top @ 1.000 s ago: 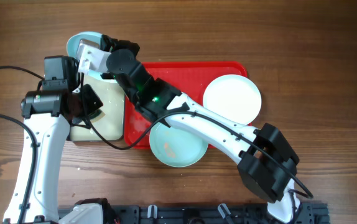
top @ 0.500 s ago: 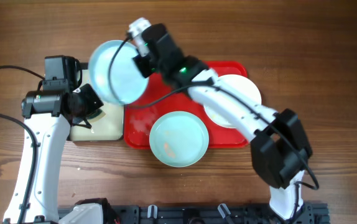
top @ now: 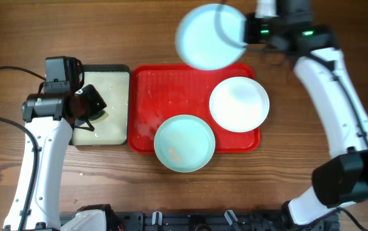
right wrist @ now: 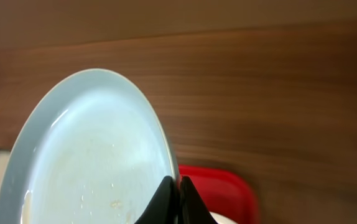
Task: Clean dirty plates on tray and stack at the side
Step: 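Carry the blue plate right and set it on the table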
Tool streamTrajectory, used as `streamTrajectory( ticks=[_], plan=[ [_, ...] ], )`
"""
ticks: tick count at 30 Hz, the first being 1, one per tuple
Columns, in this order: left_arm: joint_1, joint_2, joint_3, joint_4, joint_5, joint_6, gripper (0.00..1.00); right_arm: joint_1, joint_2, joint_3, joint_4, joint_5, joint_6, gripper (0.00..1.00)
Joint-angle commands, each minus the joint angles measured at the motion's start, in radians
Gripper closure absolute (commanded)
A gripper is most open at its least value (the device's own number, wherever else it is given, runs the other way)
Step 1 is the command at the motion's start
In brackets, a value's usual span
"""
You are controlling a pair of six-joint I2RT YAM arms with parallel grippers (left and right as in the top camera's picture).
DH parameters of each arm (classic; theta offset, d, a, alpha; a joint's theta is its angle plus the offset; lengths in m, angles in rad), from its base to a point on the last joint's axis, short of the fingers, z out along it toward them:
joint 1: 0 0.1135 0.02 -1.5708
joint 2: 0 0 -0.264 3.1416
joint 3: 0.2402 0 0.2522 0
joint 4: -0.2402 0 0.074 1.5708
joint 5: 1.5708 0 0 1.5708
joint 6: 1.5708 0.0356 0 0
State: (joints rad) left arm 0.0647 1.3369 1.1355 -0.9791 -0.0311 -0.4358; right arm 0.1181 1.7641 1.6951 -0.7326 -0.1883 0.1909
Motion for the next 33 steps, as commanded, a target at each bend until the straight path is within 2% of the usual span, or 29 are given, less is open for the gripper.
streamTrajectory(
  ticks=[1,5,11,17,24,29,30,31,33],
  plan=[
    [-0.004,-0.008,-0.004,0.006,0.005,-0.013,0.96,-0.143,-0.005,0.011,-0.038,-0.049,0.023,0.96],
    [-0.004,-0.008,-0.004,0.017,0.004,-0.013,0.96,-0.3,-0.003,0.011,-0.087,-0.039,0.021,0.96],
    [-0.004,-0.008,-0.004,0.016,0.005,-0.013,0.96,-0.46,0.031,-0.004,-0.177,0.103,0.023,0.96],
    [-0.004,-0.008,-0.004,0.012,0.005,-0.013,0.96,-0.499,0.095,-0.126,-0.126,0.174,0.1,0.96],
    [-0.004,-0.008,-0.004,0.003,0.005,-0.013,0.96,-0.499,0.151,-0.306,0.042,0.193,0.098,0.96],
    [-0.004,-0.008,-0.004,0.003,0.005,-0.013,0.96,-0.497,0.179,-0.362,0.076,0.192,0.093,0.95],
    [-0.004,-0.008,-0.004,0.003,0.005,-0.013,0.96,-0.497,0.179,-0.361,0.076,0.181,0.067,0.92],
    [-0.004,-0.008,-0.004,0.003,0.005,-0.013,0.96,-0.497,0.179,-0.356,0.069,0.144,0.013,0.84],
    [-0.004,-0.008,-0.004,0.003,0.005,-0.013,0.96,-0.497,0.169,-0.334,0.037,0.057,-0.034,0.74]
  ],
)
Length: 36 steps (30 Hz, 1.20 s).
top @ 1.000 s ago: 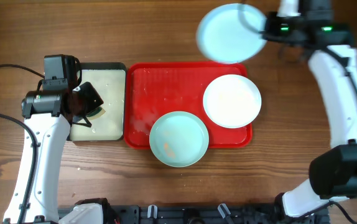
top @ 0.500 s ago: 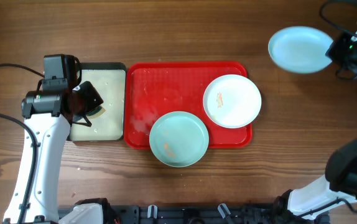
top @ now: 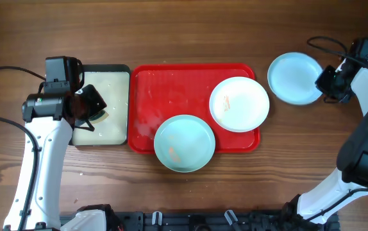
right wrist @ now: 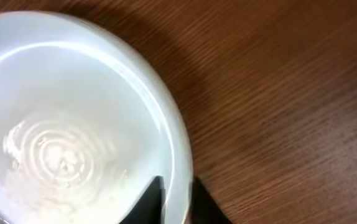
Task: Clean dirty plates on tray and stack at the side
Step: 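Carry the blue plate right and set it on the table, then move right gripper to the lower blue plate and grasp its rim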
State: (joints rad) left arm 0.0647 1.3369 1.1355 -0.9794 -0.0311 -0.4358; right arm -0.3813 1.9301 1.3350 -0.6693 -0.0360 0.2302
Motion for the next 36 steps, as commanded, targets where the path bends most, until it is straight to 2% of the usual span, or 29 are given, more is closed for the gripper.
streamTrajectory(
  ticks=[1,3,6,9,14,16,20,25,29,32,36],
  plan=[
    [-0.004,-0.008,-0.004,0.004,0.004,-0.013,0.96,0.004,-0.006,0.045,-0.05,-0.108,-0.074,0.69],
    [-0.004,-0.008,-0.004,0.004,0.005,-0.013,0.96,0.012,-0.029,0.076,-0.088,-0.112,-0.081,0.63],
    [-0.004,-0.008,-0.004,0.004,0.005,-0.013,0.96,0.077,-0.093,0.17,-0.223,-0.283,-0.154,0.51],
    [-0.004,-0.008,-0.004,0.003,0.005,-0.013,0.96,0.214,-0.151,0.18,-0.351,-0.433,-0.178,0.51],
    [-0.004,-0.008,-0.004,0.003,0.005,-0.013,0.96,0.436,-0.153,0.149,-0.481,-0.432,-0.227,0.51],
    [-0.004,-0.008,-0.004,0.003,0.005,-0.013,0.96,0.515,-0.153,0.128,-0.476,-0.411,-0.231,0.51],
    [-0.004,-0.008,-0.004,0.003,0.005,-0.013,0.96,0.696,-0.153,0.074,-0.459,-0.251,-0.231,0.51],
    [-0.004,-0.008,-0.004,0.003,0.005,-0.013,0.96,0.857,-0.153,-0.006,-0.339,-0.222,-0.284,0.52],
    [-0.004,-0.008,-0.004,0.002,0.005,-0.013,0.96,0.921,-0.153,-0.073,-0.256,-0.221,-0.324,0.58],
    [-0.004,-0.008,-0.004,-0.002,0.005,-0.013,0.96,0.946,-0.152,-0.139,-0.177,-0.217,-0.392,0.59],
    [-0.004,-0.008,-0.004,-0.002,0.005,-0.013,0.96,0.954,-0.152,-0.184,-0.047,-0.134,-0.392,0.59]
  ],
)
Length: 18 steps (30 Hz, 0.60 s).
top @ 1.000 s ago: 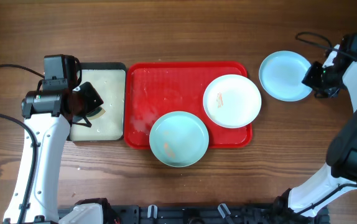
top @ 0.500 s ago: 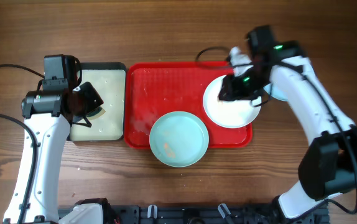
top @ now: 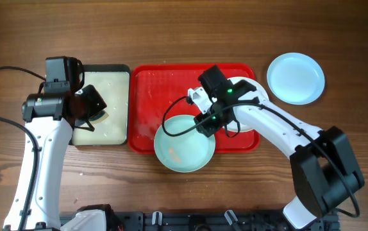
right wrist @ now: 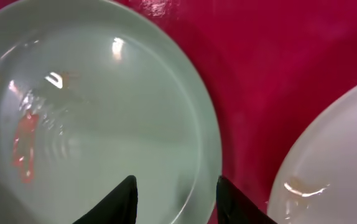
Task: Clean dirty plates on tray and stack at the side
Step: 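Move right gripper to the lower blue plate and grasp its rim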
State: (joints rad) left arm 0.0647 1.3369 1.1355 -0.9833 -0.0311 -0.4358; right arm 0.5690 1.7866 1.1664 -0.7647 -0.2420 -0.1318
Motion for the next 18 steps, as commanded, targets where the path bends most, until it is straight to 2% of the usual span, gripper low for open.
streamTrajectory(
  ticks=[1,3,18],
  plan=[
    [-0.004,-0.008,-0.004,0.002,0.005,-0.013,0.96,0.004,-0.008,-0.015,0.069,0.075,-0.03,0.59],
    [-0.004,-0.008,-0.004,0.002,0.005,-0.013,0.96,0.004,-0.008,-0.017,0.095,0.074,-0.053,0.64],
    [-0.004,-0.008,-0.004,-0.012,0.005,-0.013,0.96,0.004,-0.008,-0.082,0.151,0.074,-0.049,0.72]
  ],
)
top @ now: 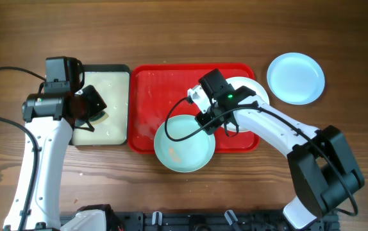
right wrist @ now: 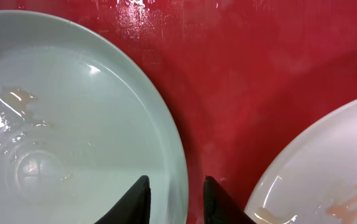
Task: Clean dirty plates on tray and stack at the side
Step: 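Move right gripper to the lower blue plate and grasp its rim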
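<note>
A pale green plate (top: 181, 153) smeared with reddish food lies on the front part of the red tray (top: 158, 90). My right gripper (top: 205, 122) is open, and its fingers straddle this plate's right rim (right wrist: 180, 168), one finger inside the plate and one over the tray (right wrist: 247, 62). In the right wrist view the gripper (right wrist: 175, 200) sits low at that rim. A white plate (top: 253, 106) with orange smears lies on the tray's right side, showing as the white plate (right wrist: 328, 168) at the edge. A light blue plate (top: 295, 78) rests on the table right of the tray.
A black-rimmed tray holding a white pad (top: 107, 86) stands left of the red tray. My left gripper (top: 93, 109) hovers over its near part. Cables trail at the far left and over the green plate.
My right gripper's fingers stand closer together and now bracket the green plate's right rim more tightly. The left arm and all the plates are where they were.
My right gripper held the light blue plate tilted above the tray's far edge. Then the plate was down on the table at the right, fingers at its rim. Afterwards the gripper stood open over the green plate's rim, which it now straddles.
</note>
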Tool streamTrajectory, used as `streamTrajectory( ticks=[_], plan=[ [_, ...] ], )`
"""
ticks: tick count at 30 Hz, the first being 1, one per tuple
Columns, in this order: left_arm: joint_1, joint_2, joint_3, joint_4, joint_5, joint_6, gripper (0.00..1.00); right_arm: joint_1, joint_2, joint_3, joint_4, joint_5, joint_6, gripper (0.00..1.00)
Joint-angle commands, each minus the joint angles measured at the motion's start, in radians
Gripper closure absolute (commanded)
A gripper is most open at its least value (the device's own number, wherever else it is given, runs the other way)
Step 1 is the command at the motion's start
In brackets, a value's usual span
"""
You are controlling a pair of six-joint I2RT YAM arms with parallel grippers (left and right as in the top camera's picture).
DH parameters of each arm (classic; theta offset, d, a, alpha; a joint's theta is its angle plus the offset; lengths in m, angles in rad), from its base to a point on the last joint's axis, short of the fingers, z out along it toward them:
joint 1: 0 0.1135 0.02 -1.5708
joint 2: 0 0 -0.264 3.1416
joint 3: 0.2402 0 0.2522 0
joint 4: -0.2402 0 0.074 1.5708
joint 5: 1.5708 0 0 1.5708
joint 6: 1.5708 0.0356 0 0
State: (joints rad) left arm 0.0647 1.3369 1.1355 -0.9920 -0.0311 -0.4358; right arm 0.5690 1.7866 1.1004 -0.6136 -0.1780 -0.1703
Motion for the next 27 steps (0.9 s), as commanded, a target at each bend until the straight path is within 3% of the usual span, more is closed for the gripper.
streamTrajectory(
  ticks=[1,6,13,21,27],
  plan=[
    [-0.004,-0.008,-0.004,-0.003,0.005,-0.013,0.96,0.004,-0.008,-0.016,-0.001,0.01,-0.01,0.72],
    [-0.004,-0.008,-0.004,-0.003,0.005,-0.013,0.96,0.004,-0.008,-0.048,0.005,0.01,-0.01,0.74],
    [-0.004,-0.008,-0.004,-0.003,0.005,-0.013,0.96,0.004,-0.008,-0.057,0.026,-0.017,0.013,0.96],
    [-0.004,-0.008,-0.004,0.002,0.005,-0.013,0.96,0.003,-0.008,-0.054,0.309,-0.019,0.264,0.96],
    [-0.004,-0.008,-0.004,0.001,0.005,0.014,0.96,0.003,-0.008,-0.055,0.481,0.196,0.401,0.96]
  ],
)
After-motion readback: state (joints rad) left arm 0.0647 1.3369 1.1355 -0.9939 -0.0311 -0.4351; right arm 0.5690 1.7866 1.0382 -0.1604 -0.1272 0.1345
